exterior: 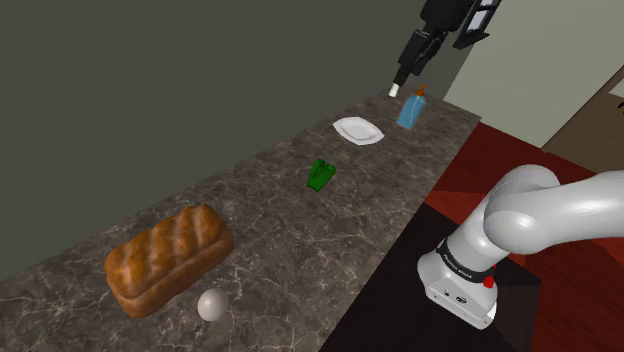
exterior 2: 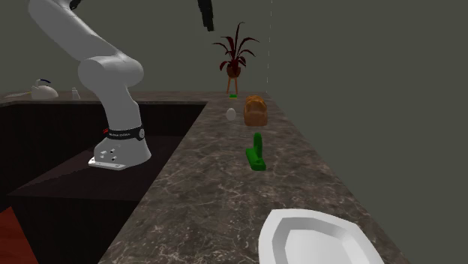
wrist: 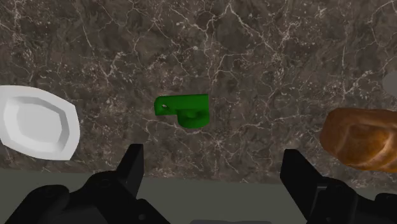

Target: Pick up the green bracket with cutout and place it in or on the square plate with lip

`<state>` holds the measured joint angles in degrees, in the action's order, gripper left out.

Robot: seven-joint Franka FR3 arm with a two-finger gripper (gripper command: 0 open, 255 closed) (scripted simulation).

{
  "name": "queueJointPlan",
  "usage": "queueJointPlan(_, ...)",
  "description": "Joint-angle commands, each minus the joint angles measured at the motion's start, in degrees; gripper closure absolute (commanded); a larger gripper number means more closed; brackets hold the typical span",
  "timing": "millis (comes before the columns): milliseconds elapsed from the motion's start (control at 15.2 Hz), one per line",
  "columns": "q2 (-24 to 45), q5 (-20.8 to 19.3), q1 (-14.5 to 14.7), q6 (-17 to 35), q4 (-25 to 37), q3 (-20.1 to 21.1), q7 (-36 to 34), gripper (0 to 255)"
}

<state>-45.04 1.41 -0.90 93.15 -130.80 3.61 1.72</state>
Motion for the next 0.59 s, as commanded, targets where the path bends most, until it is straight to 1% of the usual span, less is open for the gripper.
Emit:
queueJointPlan(0,0.00,0.00,0.00,0.00,0.00,0.00,0.00,0)
queueJointPlan(264,2.70,1.81,-2.87,7.02,-4.83,4.14,-10.85,0)
queueJointPlan(528,7.05,3.28,-5.77,14.16,-8.20,8.28,-21.70,0)
